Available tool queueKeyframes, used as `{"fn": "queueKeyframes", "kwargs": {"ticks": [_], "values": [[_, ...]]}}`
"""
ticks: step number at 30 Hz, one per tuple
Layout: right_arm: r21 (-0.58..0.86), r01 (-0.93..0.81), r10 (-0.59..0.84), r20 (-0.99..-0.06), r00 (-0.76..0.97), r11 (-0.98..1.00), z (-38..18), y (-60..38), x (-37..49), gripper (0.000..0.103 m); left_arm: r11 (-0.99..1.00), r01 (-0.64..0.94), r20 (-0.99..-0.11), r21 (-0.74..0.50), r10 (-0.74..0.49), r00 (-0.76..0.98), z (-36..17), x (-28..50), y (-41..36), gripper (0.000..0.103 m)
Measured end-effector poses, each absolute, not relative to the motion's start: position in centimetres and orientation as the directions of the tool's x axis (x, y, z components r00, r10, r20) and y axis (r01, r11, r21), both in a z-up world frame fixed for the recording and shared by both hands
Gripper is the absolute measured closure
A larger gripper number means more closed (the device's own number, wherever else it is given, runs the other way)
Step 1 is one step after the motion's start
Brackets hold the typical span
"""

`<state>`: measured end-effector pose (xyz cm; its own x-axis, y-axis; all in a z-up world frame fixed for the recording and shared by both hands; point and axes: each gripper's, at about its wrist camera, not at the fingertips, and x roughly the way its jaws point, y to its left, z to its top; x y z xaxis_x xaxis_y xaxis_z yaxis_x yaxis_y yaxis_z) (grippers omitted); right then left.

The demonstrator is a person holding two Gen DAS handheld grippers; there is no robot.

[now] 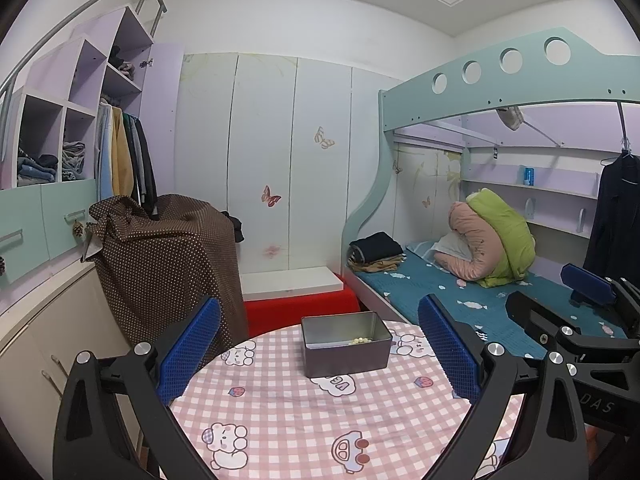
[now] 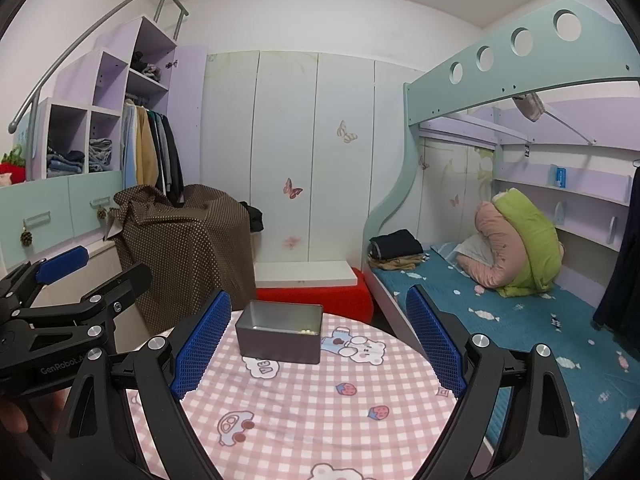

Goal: Organize jewelry

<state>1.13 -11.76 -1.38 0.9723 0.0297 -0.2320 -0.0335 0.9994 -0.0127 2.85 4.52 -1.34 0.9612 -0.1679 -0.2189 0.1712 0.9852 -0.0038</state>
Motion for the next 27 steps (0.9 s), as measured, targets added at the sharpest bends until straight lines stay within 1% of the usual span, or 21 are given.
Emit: {"fn": "queueKeyframes", "kwargs": {"ticks": [27], "values": [[-0.013, -0.034, 0.03, -0.233, 0.972, 0.999, -1.44, -11.72, 1.12, 0.017, 0.986, 0.169, -0.218, 0.001, -0.165, 0.962, -1.25, 2.87, 4.15, 0.007]]}}
